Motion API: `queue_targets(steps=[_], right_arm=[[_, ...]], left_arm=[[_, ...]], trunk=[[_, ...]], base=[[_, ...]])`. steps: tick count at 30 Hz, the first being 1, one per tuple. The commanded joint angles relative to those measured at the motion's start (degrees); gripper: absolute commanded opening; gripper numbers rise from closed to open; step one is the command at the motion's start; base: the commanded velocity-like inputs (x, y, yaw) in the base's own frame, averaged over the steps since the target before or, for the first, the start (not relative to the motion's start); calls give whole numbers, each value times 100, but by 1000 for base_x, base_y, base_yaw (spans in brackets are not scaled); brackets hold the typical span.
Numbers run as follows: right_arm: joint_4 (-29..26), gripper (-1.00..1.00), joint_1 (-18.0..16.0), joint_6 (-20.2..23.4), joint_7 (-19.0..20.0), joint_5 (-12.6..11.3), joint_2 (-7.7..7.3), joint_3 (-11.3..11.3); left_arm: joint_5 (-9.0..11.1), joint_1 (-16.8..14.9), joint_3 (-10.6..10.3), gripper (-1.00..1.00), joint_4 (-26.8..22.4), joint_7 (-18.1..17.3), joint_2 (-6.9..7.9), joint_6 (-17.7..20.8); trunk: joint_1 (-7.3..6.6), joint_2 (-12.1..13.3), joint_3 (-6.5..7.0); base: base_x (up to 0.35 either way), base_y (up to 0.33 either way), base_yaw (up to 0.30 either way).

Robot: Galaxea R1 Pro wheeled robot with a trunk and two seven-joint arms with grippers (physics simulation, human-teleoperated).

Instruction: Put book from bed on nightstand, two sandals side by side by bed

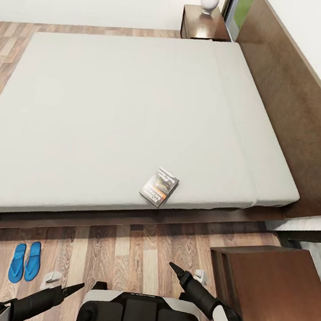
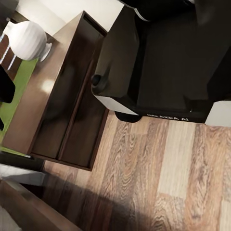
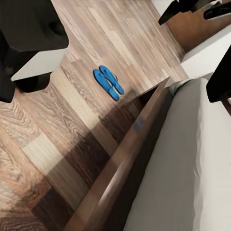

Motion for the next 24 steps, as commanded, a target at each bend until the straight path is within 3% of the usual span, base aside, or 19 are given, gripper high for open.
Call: queue_targets(steps=[1,4,9,11,14,17,24], right_arm=[[-3,100,-2,46,13,-21,6,-29],[-73,100,-2,38,9,-60,12,-25],[-484,100,-56,30,-33,-1091,21,-17],[-674,100,-142,28,-50,-1746,23,-9],[-836,100,-188,27,-64,-2181,23,-2],[-877,100,-209,26,-60,-2374,20,13],[-837,100,-207,25,-33,-2425,23,18]], left_arm=[[36,-1,-2,100,2,-19,-6,61],[31,-1,-3,100,0,-19,-57,61],[28,-1,-4,100,-3,-20,-79,62],[27,-1,-4,100,-3,-21,-82,62],[27,-1,-4,100,-1,-22,-89,62],[27,-1,-4,100,1,-16,-92,62],[28,-1,-2,100,2,-14,-92,61]], trunk=[[2,-6,-4],[2,-6,-4],[2,-6,-4],[2,-6,-4],[2,-6,-4],[2,-6,-4],[2,-6,-4]], base=[[0,0,6],[0,0,2],[0,0,0],[0,0,0],[0,0,0],[0,0,0],[0,0,0]])
